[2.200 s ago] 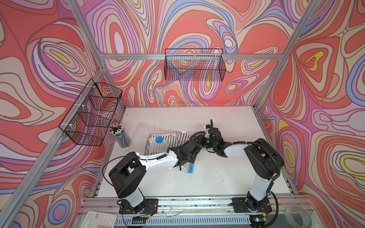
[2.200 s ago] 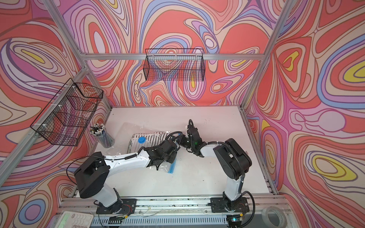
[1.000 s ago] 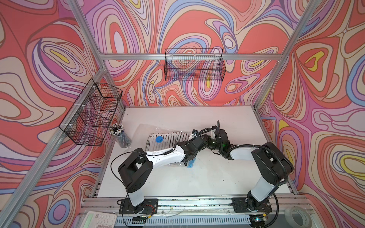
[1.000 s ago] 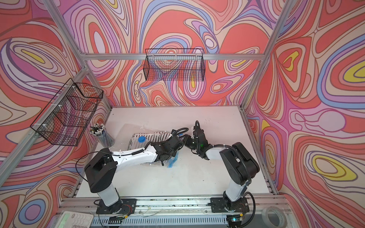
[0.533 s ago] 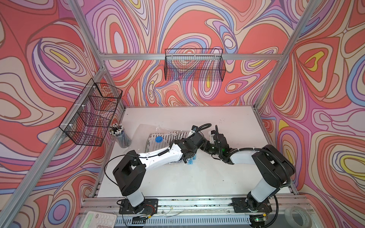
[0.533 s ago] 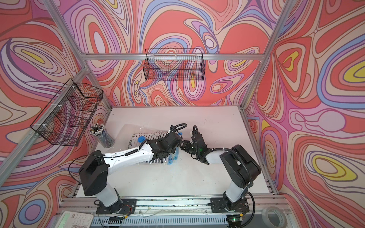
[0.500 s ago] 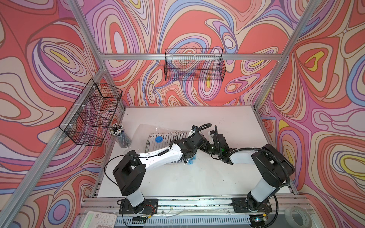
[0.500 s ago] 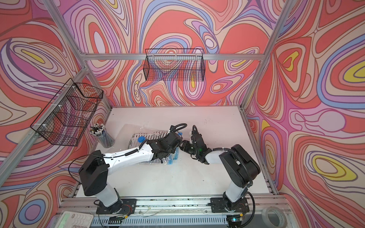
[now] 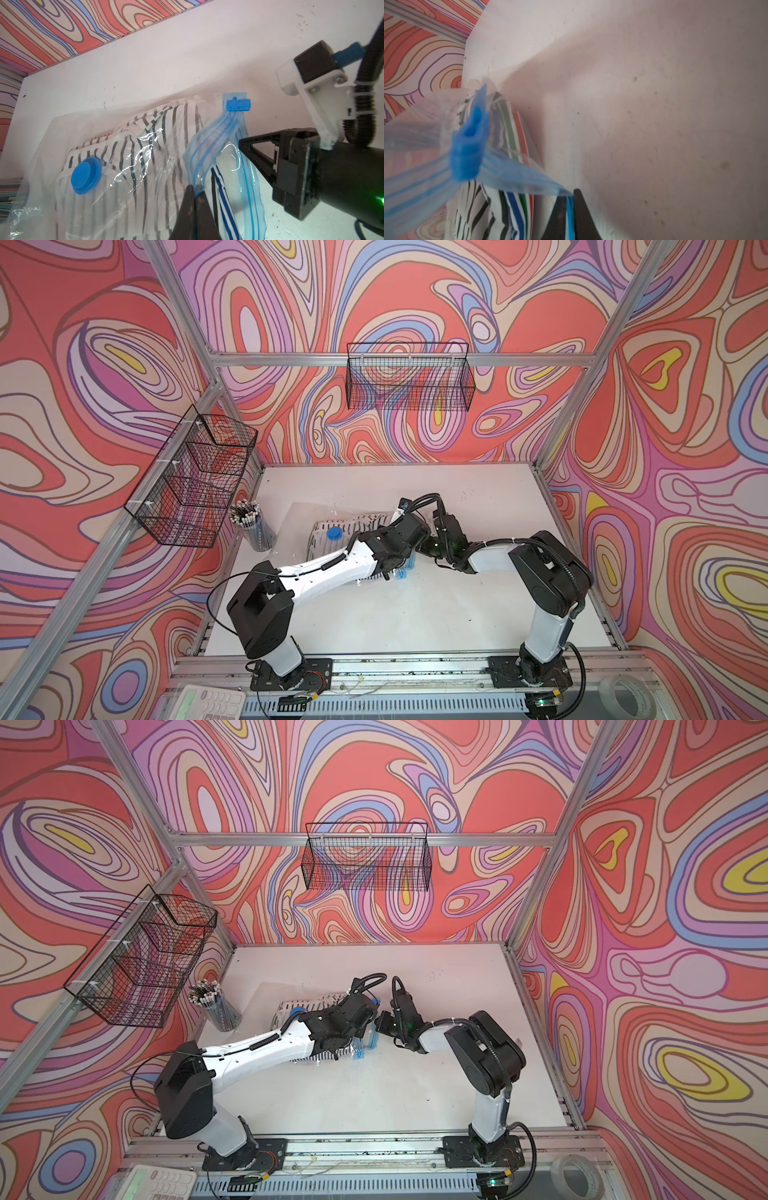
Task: Take the tank top out of the vacuum bag
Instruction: Open the vacuum bag at the center of the board.
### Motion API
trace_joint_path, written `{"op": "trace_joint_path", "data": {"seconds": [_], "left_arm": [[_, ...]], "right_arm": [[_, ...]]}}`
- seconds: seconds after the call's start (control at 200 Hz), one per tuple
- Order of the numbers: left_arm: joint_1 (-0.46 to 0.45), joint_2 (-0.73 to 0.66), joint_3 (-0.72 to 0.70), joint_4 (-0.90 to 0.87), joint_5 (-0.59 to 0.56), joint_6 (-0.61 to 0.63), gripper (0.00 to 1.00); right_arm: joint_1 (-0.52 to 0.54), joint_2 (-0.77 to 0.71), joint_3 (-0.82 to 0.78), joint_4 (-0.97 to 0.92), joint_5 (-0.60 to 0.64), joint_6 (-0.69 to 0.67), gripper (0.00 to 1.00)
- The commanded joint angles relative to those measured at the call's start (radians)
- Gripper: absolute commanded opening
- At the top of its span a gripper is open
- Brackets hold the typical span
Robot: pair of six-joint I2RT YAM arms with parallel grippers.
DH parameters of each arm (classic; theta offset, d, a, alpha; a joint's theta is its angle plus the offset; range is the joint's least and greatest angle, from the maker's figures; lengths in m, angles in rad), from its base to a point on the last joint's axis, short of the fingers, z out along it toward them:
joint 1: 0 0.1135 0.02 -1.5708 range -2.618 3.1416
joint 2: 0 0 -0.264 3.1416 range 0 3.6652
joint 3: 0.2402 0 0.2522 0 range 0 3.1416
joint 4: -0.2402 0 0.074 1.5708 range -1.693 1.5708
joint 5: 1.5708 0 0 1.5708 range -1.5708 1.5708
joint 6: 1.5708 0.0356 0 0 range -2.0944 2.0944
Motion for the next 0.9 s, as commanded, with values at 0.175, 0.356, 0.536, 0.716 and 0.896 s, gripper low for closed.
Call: {"op": "trace_joint_path", "data": {"seconds": [0.175, 0.356, 0.536, 0.716, 0.896], "left_arm": [[0.010, -0.072, -0.021, 0.031, -0.047, -0.010, 0.00], [0.023, -0.036, -0.027, 0.070, -0.044, -0.006, 0.00], [0.049, 0.018, -0.035, 0.146, -0.026, 0.015, 0.00], [0.054, 0.050, -0.002, 0.179, -0.019, 0.029, 0.00], [0.062, 0.032, -0.014, 0.178, -0.031, 0.051, 0.00]], "right_arm": [[-0.052, 0.085, 0.153, -0.082, 0.065, -0.082, 0.03], [-0.069, 0.055, 0.168, -0.111, 0.012, -0.116, 0.14], [-0.070, -0.058, 0.066, -0.134, 0.006, -0.130, 0.40], [-0.070, -0.206, -0.032, -0.150, -0.009, -0.119, 0.51], [-0.069, -0.311, -0.096, -0.161, -0.038, -0.097, 0.53]]}}
